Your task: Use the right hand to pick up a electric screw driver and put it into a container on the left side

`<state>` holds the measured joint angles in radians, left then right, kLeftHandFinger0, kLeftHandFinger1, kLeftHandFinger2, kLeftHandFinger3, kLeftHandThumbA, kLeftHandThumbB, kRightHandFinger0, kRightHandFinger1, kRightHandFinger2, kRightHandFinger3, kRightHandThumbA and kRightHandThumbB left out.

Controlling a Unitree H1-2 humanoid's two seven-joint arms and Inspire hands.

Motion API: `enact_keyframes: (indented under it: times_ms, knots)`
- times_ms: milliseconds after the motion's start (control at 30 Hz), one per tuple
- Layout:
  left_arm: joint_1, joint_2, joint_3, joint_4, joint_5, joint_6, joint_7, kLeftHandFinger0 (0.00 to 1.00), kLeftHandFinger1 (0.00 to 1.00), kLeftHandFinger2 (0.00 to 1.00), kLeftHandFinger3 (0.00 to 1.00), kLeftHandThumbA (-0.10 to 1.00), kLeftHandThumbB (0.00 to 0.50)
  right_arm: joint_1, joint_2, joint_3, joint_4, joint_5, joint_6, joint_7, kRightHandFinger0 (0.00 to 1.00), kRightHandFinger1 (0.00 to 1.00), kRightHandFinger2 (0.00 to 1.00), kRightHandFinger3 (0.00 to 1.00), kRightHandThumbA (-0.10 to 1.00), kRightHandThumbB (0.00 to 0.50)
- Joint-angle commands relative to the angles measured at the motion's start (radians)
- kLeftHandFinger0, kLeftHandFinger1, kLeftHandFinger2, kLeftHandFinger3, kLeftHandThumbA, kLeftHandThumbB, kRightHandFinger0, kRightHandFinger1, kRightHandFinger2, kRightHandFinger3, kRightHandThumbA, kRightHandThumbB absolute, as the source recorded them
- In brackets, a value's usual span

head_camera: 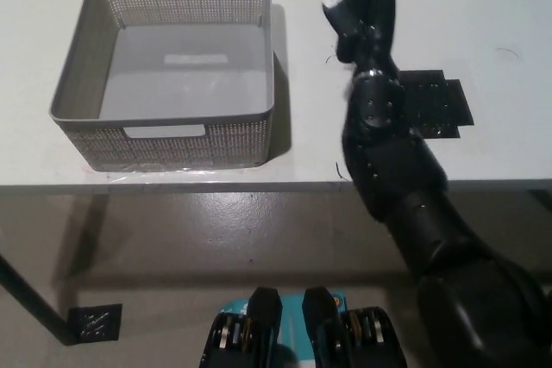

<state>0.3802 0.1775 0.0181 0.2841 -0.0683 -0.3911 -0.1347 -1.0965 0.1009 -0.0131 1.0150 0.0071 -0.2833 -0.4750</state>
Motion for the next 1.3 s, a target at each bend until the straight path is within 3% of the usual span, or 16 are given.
enact_keyframes:
  times_ms: [0, 100, 233, 400, 600, 833, 933, 967, 1100, 1200, 1267]
  knots:
    - [0.025, 0.006, -0.008, -0.014, 0.009, -0.04, -0.013, 1.0, 1.0, 1.0, 1.0, 0.89, 0.278, -0.103, 0.054, 0.021, -0.104, -0.041, 0.038, -0.003, 0.0, 0.08, 0.51, 0.58, -0.1, 0.135]
    - [0.027, 0.003, -0.014, 0.0, 0.01, -0.048, -0.016, 1.0, 1.0, 1.0, 1.0, 0.9, 0.291, -0.103, 0.09, 0.032, -0.135, -0.061, 0.054, -0.006, 0.0, 0.16, 0.62, 0.67, -0.1, 0.133]
    - [0.043, -0.006, -0.021, -0.002, 0.016, -0.046, -0.009, 1.0, 1.0, 1.0, 1.0, 0.9, 0.3, -0.111, 0.157, 0.065, -0.176, -0.101, 0.096, -0.025, 0.0, 0.22, 0.64, 0.7, -0.1, 0.144]
    - [0.056, -0.006, -0.025, -0.017, 0.011, -0.041, -0.016, 1.0, 1.0, 1.0, 1.0, 0.87, 0.269, -0.118, 0.212, 0.091, -0.19, -0.128, 0.127, -0.042, 0.0, 0.17, 0.58, 0.65, -0.1, 0.151]
    - [0.052, 0.003, -0.034, -0.017, 0.027, -0.04, -0.018, 1.0, 1.0, 1.0, 1.0, 0.86, 0.27, -0.114, 0.264, 0.097, -0.162, -0.135, 0.136, -0.044, 0.0, 0.18, 0.62, 0.67, -0.1, 0.134]
    - [0.05, 0.003, -0.04, -0.016, 0.026, -0.033, -0.016, 1.0, 1.0, 1.0, 1.0, 0.84, 0.291, -0.112, 0.279, 0.124, 0.004, -0.138, 0.056, -0.06, 0.0, 0.05, 0.5, 0.55, -0.1, 0.121]
    - [0.055, 0.011, -0.043, -0.012, 0.02, -0.045, -0.025, 1.0, 1.0, 1.0, 1.0, 0.84, 0.289, -0.098, 0.275, 0.113, 0.095, -0.128, 0.018, -0.039, 0.0, 0.08, 0.56, 0.59, -0.1, 0.111]
    - [0.059, 0.011, -0.043, -0.016, 0.013, -0.037, -0.028, 1.0, 1.0, 1.0, 1.0, 0.83, 0.303, -0.093, 0.271, 0.11, 0.128, -0.124, 0.009, -0.041, 0.0, 0.13, 0.63, 0.63, -0.1, 0.116]
    - [0.072, 0.018, -0.05, -0.023, 0.017, -0.04, -0.032, 1.0, 1.0, 1.0, 1.0, 0.85, 0.304, -0.081, 0.255, 0.109, 0.23, -0.125, -0.019, -0.056, 0.0, 0.21, 0.7, 0.69, -0.1, 0.096]
    - [0.073, 0.018, -0.055, -0.026, 0.015, -0.042, -0.036, 1.0, 1.0, 1.0, 1.0, 0.87, 0.309, -0.074, 0.234, 0.104, 0.274, -0.122, -0.038, -0.052, 0.0, 0.22, 0.7, 0.7, -0.1, 0.11]
    - [0.068, 0.018, -0.059, -0.014, 0.02, -0.063, -0.037, 1.0, 1.0, 1.0, 1.0, 0.89, 0.31, -0.071, 0.223, 0.092, 0.297, -0.109, -0.049, -0.04, 0.0, 0.24, 0.68, 0.66, -0.1, 0.143]
